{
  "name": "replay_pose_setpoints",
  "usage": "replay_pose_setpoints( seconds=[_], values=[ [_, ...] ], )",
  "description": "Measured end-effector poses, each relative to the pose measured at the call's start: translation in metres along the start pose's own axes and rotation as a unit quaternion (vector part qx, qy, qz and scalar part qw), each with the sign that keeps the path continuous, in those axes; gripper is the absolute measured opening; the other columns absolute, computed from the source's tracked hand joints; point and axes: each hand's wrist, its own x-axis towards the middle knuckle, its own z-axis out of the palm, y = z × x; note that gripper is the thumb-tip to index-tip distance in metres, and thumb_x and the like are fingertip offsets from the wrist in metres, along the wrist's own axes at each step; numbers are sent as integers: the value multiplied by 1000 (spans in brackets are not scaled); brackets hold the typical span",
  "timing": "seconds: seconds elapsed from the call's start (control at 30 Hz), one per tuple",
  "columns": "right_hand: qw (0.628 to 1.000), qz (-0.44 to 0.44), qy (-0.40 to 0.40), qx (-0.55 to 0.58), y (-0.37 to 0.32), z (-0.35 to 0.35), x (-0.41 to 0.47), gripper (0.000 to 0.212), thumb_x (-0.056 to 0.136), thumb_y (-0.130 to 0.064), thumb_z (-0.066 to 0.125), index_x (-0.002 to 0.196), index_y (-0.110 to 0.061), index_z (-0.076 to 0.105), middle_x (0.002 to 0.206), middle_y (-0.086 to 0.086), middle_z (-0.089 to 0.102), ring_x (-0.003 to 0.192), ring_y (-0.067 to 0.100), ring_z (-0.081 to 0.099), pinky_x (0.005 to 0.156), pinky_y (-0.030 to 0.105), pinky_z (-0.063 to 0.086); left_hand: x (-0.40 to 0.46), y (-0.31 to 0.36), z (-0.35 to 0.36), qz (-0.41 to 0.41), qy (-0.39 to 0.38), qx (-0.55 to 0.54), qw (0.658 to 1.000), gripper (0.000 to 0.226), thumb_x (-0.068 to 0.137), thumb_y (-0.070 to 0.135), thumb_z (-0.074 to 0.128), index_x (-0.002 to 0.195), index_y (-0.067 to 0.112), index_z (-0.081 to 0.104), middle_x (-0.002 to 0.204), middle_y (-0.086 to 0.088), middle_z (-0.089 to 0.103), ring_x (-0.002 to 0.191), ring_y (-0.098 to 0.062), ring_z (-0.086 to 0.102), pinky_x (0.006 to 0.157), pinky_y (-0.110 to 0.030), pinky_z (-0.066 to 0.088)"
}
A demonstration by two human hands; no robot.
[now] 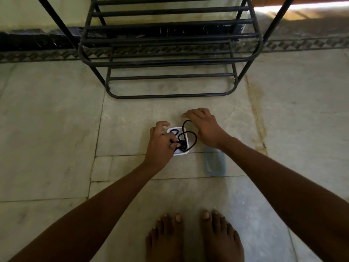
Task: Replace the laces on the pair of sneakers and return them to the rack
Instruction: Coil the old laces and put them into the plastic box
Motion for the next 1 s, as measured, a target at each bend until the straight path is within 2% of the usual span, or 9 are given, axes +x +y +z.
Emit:
replay_pose_setpoints(
  seconds=[0.13,0.27,0.43,0.5,0.57,0.63,0.7,0.83,1.0],
  values=[
    [988,-14,-119,-101,3,-3,21,38,91,-17,65,127,-27,65,161,5,25,146,37,14,109,59,33,-2,-3,1,32,-11,23,999,6,84,10,71,79,9,72,135,-1,43,100,-27,56,77,-44,56],
    [993,-11,-34,-115,7,-3,14,17,92,-24,66,108,-22,74,150,7,38,137,37,27,101,55,39,-1,2,-2,46,5,87,995,12,81,20,69,91,14,72,128,-6,52,89,-26,60,75,-45,54],
    [1000,-13,-21,-6,7,-14,2,16,88,-14,66,101,-15,76,102,8,69,92,26,64,80,42,55,-11,5,-9,-32,16,16,999,48,77,17,77,122,25,60,132,6,50,112,-17,57,94,-44,42],
    [996,20,-21,80,2,-24,-2,9,89,-14,71,94,-13,78,85,1,75,71,5,66,75,30,55,-15,4,-13,-50,32,-48,997,53,78,17,79,126,23,57,131,6,52,115,-16,56,95,-41,45],
    [983,69,-30,165,-5,-34,-6,6,90,-14,73,92,-11,78,72,-1,74,61,2,67,67,19,51,-18,0,-18,-62,55,-113,990,54,79,13,81,127,17,57,129,4,53,115,-12,54,97,-28,47],
    [956,114,-52,264,-12,-42,-9,5,90,-10,74,92,-7,76,70,7,75,60,15,72,58,16,50,-20,-5,-21,-67,63,-137,986,53,81,13,82,128,17,58,129,7,53,116,-8,54,97,-24,49],
    [924,143,-54,350,-18,-48,-10,6,91,-7,73,93,-2,75,74,13,76,60,24,72,52,19,50,-21,-11,-21,-83,43,-154,984,54,81,18,82,129,22,58,129,13,53,117,-9,57,93,-35,55],
    [856,192,-35,479,-27,-48,-4,10,92,0,69,96,8,72,79,22,74,56,20,67,49,22,50,-19,-17,-25,-106,-17,-191,976,68,74,16,87,134,27,57,134,11,56,117,-10,59,94,-43,57],
    [732,273,-28,624,-35,-37,1,20,92,6,65,108,17,67,77,22,71,63,17,69,54,14,56,-12,-18,-30,-86,-92,-160,979,89,63,1,69,147,22,47,139,4,54,120,-15,57,96,-40,55]
  ],
)
